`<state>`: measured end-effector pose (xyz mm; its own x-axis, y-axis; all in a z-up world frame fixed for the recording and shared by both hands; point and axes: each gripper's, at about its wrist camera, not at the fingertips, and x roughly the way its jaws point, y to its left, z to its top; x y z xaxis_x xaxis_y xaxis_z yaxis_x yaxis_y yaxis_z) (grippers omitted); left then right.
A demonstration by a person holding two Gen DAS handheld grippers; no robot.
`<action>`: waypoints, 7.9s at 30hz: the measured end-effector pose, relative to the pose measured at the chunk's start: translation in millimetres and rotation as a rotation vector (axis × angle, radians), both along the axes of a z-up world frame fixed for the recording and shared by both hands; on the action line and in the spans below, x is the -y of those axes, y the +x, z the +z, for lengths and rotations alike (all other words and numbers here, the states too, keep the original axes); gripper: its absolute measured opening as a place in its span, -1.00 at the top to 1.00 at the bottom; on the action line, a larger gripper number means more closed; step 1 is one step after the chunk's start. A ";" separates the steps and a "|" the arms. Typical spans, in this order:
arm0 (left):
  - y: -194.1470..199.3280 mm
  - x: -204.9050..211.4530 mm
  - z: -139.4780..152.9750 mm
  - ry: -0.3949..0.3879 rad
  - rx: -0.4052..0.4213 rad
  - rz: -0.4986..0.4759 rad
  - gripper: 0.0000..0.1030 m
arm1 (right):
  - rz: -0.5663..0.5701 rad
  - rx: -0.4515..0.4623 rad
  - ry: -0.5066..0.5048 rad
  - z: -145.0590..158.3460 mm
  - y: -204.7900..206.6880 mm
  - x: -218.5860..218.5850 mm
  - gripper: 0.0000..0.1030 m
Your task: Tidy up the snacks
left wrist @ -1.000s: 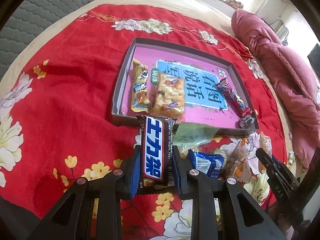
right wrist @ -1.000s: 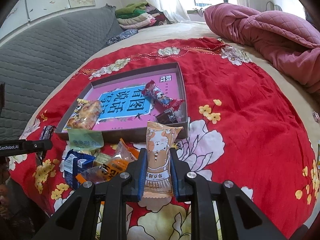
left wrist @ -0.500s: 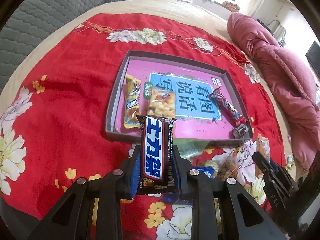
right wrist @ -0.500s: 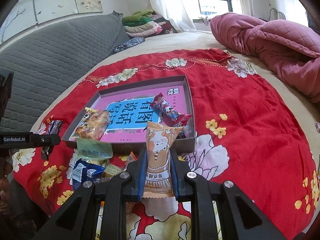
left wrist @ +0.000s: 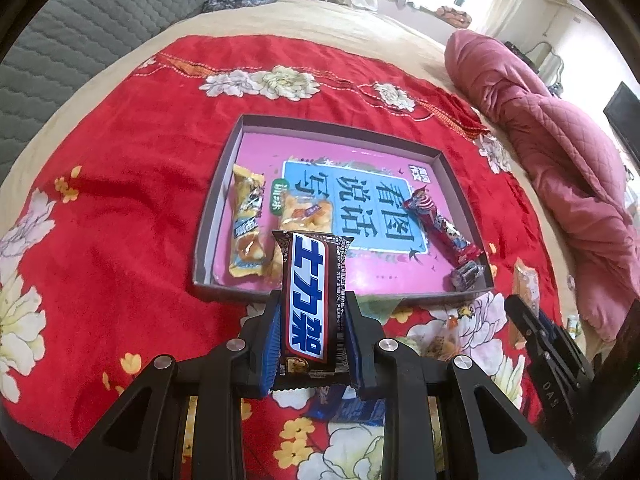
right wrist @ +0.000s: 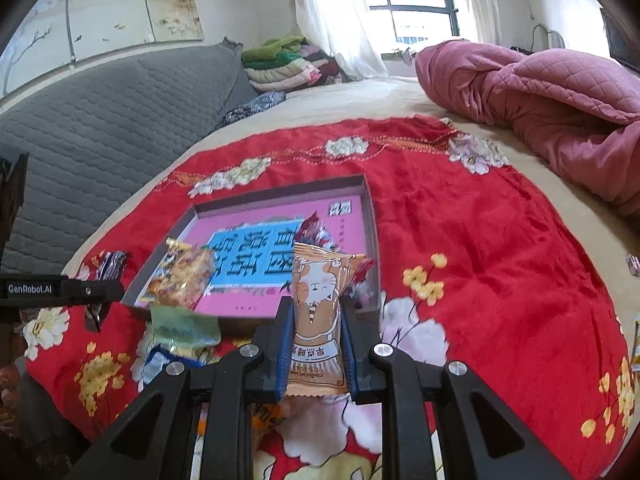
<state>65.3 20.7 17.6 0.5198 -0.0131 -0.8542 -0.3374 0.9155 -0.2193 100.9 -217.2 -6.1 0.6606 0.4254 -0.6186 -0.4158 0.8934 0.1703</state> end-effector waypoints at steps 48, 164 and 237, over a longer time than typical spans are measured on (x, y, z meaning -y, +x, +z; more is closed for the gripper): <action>61.5 22.5 0.3 -0.019 0.038 -0.045 0.44 | 0.025 0.026 0.102 8.2 50.5 -23.0 0.58; 111.1 31.0 -63.8 -0.090 -0.097 -0.093 0.42 | 0.081 -0.116 0.039 -36.7 74.6 -42.1 0.24; 51.4 31.1 14.8 -0.001 0.013 -0.086 -0.15 | 0.050 0.206 0.131 36.8 19.9 -5.3 -0.87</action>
<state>116.7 -10.4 32.4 0.5276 -0.0592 -0.8474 -0.2547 0.9406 -0.2243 120.8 -212.0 30.7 0.7434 0.5284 -0.4100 -0.4968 0.8467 0.1904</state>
